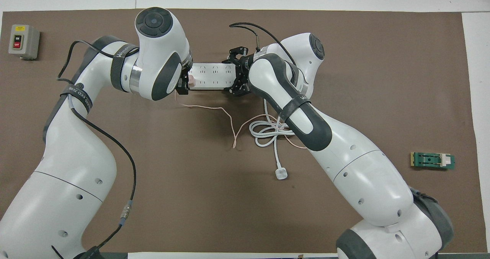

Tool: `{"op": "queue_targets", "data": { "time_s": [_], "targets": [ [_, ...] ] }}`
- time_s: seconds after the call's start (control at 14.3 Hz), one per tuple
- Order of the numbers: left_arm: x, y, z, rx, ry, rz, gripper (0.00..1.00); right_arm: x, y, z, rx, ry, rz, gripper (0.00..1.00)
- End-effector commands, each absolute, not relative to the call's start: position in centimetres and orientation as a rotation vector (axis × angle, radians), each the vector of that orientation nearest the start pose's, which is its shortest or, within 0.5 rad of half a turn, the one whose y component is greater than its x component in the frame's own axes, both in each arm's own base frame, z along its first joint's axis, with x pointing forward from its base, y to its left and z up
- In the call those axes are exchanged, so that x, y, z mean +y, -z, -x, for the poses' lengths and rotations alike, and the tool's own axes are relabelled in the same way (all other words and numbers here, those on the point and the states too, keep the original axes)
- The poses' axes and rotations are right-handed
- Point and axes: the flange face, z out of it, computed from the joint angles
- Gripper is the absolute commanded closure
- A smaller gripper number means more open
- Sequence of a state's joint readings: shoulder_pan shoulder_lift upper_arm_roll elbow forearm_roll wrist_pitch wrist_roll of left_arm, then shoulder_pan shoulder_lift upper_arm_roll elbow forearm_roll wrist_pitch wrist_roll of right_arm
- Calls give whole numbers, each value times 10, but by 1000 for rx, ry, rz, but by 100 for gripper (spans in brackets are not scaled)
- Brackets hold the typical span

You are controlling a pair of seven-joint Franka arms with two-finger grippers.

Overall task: Unplug charger and place it aside
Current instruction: 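Grasp the pink charger with the left gripper while the right gripper holds the strip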

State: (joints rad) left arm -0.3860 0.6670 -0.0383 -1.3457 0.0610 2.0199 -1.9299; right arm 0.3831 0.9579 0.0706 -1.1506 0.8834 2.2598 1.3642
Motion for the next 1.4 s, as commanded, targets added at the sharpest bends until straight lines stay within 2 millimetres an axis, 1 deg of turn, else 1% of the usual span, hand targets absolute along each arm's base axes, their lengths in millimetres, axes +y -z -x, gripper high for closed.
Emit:
{"op": "queue_targets", "data": {
  "time_s": [0.0, 0.28, 0.49, 0.56, 0.63, 0.7, 0.77, 0.84, 1.26, 1.33],
  "targets": [
    [-289, -336, -678, -2102, 82, 2344, 3, 343, -230, -709, 1636, -626, 1820, 57],
    [-288, -335, -678, -2090, 76, 2353, 17, 341, -228, -709, 1640, -622, 1819, 57],
    [-288, -336, -677, -2059, 69, 2373, 32, 342, -228, -708, 1641, -625, 1818, 57],
    [-288, -336, -677, -2057, 68, 2373, 39, 342, -229, -708, 1641, -626, 1816, 57],
    [-288, -337, -677, -2057, 68, 2373, 48, 342, -228, -708, 1639, -624, 1819, 57],
    [-288, -337, -677, -2057, 68, 2373, 64, 343, -229, -708, 1638, -625, 1819, 57],
    [-288, -336, -676, -2056, 67, 2372, 89, 343, -229, -708, 1638, -626, 1819, 57],
    [-288, -337, -676, -2054, 70, 2375, 100, 343, -229, -708, 1638, -626, 1819, 57],
    [-291, -338, -672, -2039, 59, 2368, 100, 343, -229, -708, 1638, -627, 1817, 57],
    [-288, -340, -671, -2039, 56, 2360, 100, 343, -229, -708, 1638, -627, 1817, 57]
  ]
}}
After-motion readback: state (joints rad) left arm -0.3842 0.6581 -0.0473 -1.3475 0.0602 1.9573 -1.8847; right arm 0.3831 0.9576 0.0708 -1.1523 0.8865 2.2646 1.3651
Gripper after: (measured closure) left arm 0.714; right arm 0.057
